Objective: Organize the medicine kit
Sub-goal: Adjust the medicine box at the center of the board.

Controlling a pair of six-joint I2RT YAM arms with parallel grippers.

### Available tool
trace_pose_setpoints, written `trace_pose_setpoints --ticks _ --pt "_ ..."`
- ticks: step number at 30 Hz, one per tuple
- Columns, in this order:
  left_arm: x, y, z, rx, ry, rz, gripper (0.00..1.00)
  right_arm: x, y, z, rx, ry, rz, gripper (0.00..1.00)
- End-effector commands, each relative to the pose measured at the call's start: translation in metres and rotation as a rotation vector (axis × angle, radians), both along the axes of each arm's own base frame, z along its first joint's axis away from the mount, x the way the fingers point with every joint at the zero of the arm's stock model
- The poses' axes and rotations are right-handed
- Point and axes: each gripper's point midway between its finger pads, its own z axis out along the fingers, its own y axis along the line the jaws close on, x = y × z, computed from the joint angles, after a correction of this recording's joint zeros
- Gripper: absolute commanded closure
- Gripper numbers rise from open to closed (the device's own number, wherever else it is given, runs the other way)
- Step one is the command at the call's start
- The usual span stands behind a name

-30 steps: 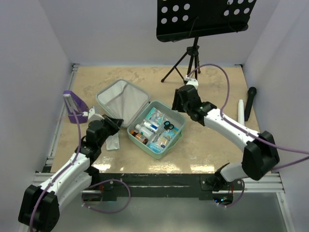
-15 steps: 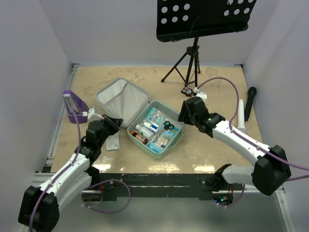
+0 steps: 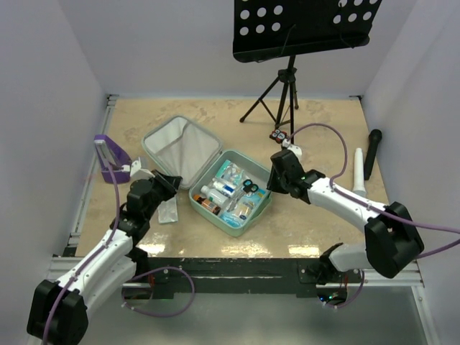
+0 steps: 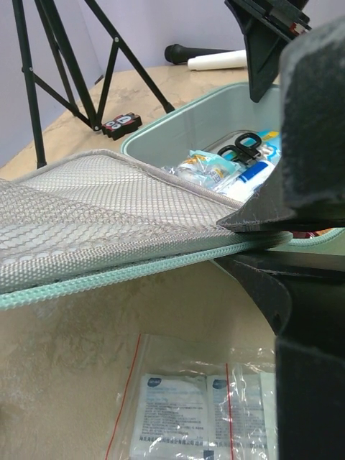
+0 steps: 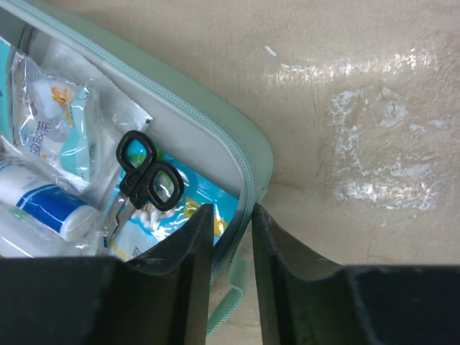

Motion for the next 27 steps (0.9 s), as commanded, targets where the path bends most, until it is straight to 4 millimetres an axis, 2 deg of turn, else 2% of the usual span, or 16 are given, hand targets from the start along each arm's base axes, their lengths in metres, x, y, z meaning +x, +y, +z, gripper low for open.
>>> trace_pose_setpoints --ticks 1,9,12,16,27 --pt "0.003 -0.008 0.037 0.010 -0.104 -0.046 1.00 0.017 0.006 0.003 -0.010 -0.048 0.006 0.76" --pt "-0.002 -0.012 0.030 0.019 -0.086 -0.082 0.99 0.047 -0.005 0.014 -0.158 -0.110 -0.005 0.96" --pt "-0.002 -0.013 0.027 0.031 -0.072 -0.096 0.84 0.058 -0.010 0.020 -0.218 -0.130 -0.004 1.00" --pt "-0.001 -0.017 0.027 0.048 -0.062 -0.124 0.62 0.071 -0.017 0.028 -0.298 -0.151 0.001 1.00" --pt "-0.002 -0.009 0.030 0.064 -0.066 -0.088 0.35 0.087 -0.024 0.036 -0.410 -0.197 0.050 1.00"
